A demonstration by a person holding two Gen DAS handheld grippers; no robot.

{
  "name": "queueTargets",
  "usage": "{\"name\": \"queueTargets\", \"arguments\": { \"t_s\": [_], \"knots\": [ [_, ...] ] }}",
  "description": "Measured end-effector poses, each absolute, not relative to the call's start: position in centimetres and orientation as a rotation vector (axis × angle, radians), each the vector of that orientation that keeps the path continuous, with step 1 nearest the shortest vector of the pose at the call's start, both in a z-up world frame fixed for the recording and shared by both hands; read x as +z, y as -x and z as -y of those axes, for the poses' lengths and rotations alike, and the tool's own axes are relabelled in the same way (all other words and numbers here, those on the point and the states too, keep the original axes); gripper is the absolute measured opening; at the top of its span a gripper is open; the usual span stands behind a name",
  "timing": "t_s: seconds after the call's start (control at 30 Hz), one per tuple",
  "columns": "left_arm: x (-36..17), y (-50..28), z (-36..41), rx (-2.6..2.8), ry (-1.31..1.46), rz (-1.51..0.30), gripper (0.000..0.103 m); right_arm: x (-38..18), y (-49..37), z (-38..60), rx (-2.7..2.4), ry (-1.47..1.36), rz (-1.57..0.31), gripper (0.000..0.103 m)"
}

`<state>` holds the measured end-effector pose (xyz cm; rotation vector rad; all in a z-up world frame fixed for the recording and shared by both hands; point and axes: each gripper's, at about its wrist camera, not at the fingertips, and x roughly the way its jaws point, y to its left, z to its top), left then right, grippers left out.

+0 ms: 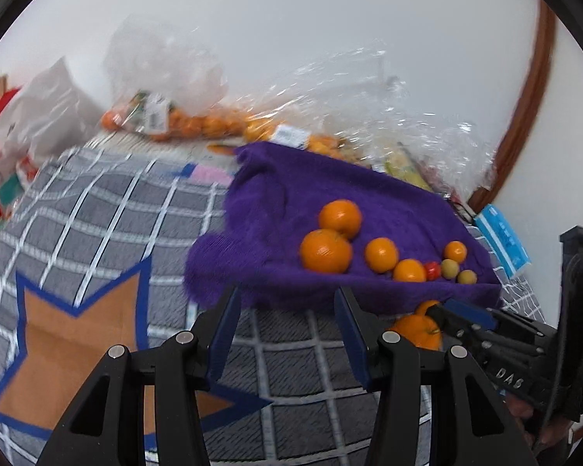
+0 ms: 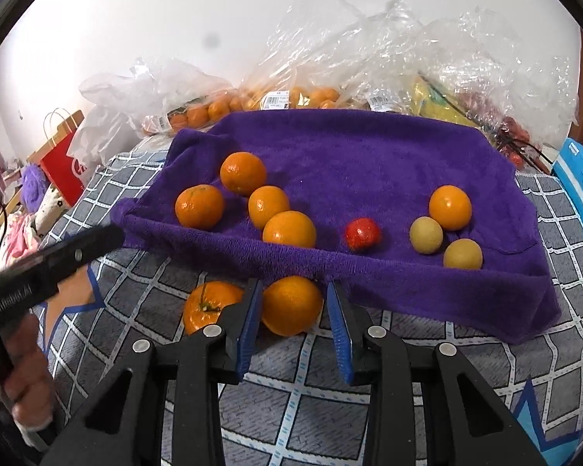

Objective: Organize fruits
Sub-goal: 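Move both tools back toward the last mandarins on the bedspread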

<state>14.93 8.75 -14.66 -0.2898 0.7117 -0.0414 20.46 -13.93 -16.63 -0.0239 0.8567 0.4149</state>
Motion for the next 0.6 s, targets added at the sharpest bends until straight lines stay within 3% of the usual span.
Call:
{"name": "queueTargets", "arguments": {
  "t_s": [0.33, 0.43, 0.6],
  "knots": [
    [-15.4, -15.2, -7.3, -0.082, 0.269, -0.740, 0.047, -17.3, -20.8, 14.2, 0.397, 0.010, -0.854, 0.043],
    [-15.6, -15.3, -7.5, -0.081, 0.275, -0.748, 0.047, -17.3, -20.3, 14.4, 0.406, 0.022, -0.854, 0.036],
    [-15.9, -15.5, -7.9, -0.080, 0.299, -0.765, 0.047, -17.1, -19.7, 14.7, 0.403, 0.043, -0.845, 0.036]
  ]
}}
